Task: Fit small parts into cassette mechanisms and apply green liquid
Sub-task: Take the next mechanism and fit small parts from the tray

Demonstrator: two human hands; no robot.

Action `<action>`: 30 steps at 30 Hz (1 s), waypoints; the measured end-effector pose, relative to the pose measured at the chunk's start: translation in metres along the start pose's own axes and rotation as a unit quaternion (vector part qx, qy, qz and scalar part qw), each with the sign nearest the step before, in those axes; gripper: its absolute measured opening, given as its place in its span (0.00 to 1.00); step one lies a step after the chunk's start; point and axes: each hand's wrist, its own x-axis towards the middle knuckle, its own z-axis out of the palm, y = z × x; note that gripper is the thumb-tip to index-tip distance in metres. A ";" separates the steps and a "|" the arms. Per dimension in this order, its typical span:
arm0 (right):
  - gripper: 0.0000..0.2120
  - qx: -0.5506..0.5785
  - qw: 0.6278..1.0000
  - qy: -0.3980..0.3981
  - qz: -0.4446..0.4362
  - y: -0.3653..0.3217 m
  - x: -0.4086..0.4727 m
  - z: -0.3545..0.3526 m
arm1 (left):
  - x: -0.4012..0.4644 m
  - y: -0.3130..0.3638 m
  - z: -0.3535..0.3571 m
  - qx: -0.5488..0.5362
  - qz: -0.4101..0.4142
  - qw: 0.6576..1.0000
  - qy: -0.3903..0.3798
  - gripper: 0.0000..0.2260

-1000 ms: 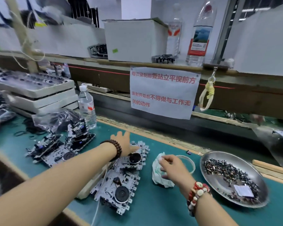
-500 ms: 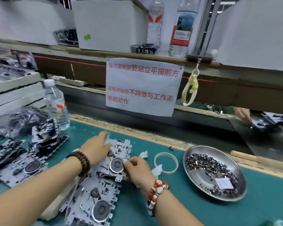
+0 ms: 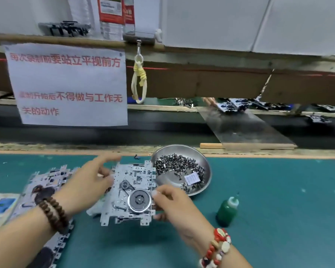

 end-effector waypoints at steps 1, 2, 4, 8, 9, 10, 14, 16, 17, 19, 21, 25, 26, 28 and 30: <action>0.07 -0.012 1.000 0.014 0.017 0.009 -0.007 -0.011 | -0.003 -0.001 0.016 -0.018 -0.011 0.999 -0.025 0.19; 0.08 -0.023 0.999 0.025 0.034 0.018 -0.013 -0.019 | -0.007 -0.002 0.033 -0.039 -0.026 0.998 -0.045 0.19; 0.08 -0.043 0.996 0.035 0.071 0.034 -0.022 -0.032 | -0.013 -0.007 0.060 -0.070 -0.055 0.993 -0.080 0.18; 0.08 -0.187 0.975 0.019 0.117 0.047 -0.030 -0.051 | -0.024 -0.019 0.094 -0.076 -0.080 0.987 -0.117 0.19; 0.08 -0.257 0.959 0.027 0.113 0.045 -0.031 -0.054 | -0.026 -0.022 0.098 -0.073 -0.084 0.987 -0.120 0.18; 0.08 -0.324 0.940 0.042 0.103 0.041 -0.029 -0.057 | -0.027 -0.024 0.101 -0.070 -0.088 0.986 -0.122 0.18; 0.05 -0.423 0.898 0.123 0.017 0.013 -0.014 -0.065 | -0.025 -0.029 0.105 -0.080 -0.097 0.983 -0.133 0.18; 0.04 -0.439 0.885 0.150 -0.032 0.001 0.006 -0.067 | -0.023 -0.028 0.105 -0.089 -0.099 0.982 -0.133 0.18; 0.06 -0.450 0.878 0.155 -0.047 -0.003 0.018 -0.067 | -0.022 -0.027 0.106 -0.093 -0.098 0.982 -0.134 0.18; 0.11 -0.480 0.866 0.135 -0.047 -0.007 0.039 -0.065 | -0.022 -0.024 0.107 -0.101 -0.093 0.981 -0.138 0.18; 0.12 -0.523 0.848 0.079 -0.020 -0.006 0.058 -0.062 | -0.022 -0.022 0.110 -0.108 -0.090 0.980 -0.138 0.18; 0.10 -0.570 0.821 0.009 0.030 0.000 0.077 -0.056 | -0.021 -0.022 0.110 -0.148 -0.100 0.977 -0.118 0.17; 0.10 -0.568 0.822 0.011 0.034 0.000 0.080 -0.054 | -0.021 -0.022 0.109 -0.156 -0.102 0.976 -0.115 0.17; 0.11 -0.568 0.822 0.008 0.046 0.000 0.085 -0.054 | -0.021 -0.022 0.110 -0.168 -0.103 0.973 -0.117 0.17; 0.12 -0.572 0.817 0.001 0.067 0.001 0.087 -0.054 | -0.021 -0.021 0.111 -0.179 -0.104 0.971 -0.117 0.16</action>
